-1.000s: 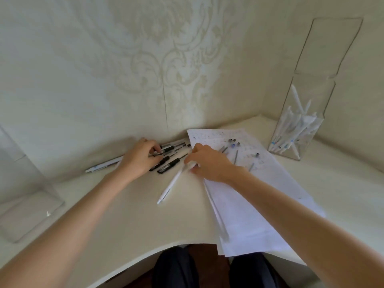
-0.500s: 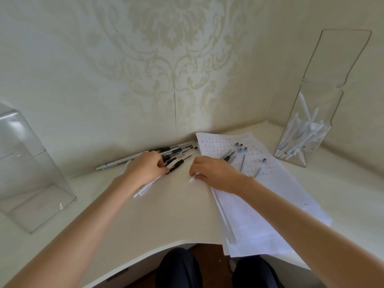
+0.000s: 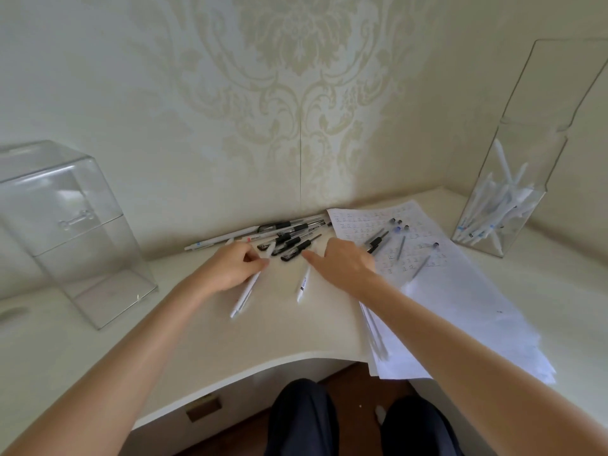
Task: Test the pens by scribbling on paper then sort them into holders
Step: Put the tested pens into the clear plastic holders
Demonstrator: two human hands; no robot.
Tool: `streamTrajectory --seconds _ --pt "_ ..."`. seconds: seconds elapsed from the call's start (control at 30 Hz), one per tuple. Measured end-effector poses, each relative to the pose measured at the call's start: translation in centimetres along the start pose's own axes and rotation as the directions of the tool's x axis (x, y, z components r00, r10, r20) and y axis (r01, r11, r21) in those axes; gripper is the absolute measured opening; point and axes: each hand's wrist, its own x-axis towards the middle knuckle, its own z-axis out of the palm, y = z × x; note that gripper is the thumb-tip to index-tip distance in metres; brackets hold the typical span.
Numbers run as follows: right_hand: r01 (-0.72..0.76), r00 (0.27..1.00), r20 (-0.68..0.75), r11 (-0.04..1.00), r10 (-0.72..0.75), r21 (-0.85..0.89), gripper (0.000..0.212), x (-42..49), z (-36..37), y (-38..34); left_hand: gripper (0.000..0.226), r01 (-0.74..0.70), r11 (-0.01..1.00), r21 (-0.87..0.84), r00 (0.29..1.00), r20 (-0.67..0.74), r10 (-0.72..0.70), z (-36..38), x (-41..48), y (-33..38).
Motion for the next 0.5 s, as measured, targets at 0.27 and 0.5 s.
streamTrajectory --seconds 0.27,0.5 --pt "-0.099 0.986 0.152 0.973 0.067 0.210 0.026 0.5 0.1 -2.3 0.018 0.092 0.996 -0.022 0.956 -0.278 -0.094 -1.4 -1.9 -2.7" --pt "-0.165 0.971 0.240 0.664 -0.022 0.729 0.023 -0.4 -0.7 -2.8 0.037 0.310 0.926 0.215 0.916 -0.327 -0.230 -1.1 -1.7 -4.5"
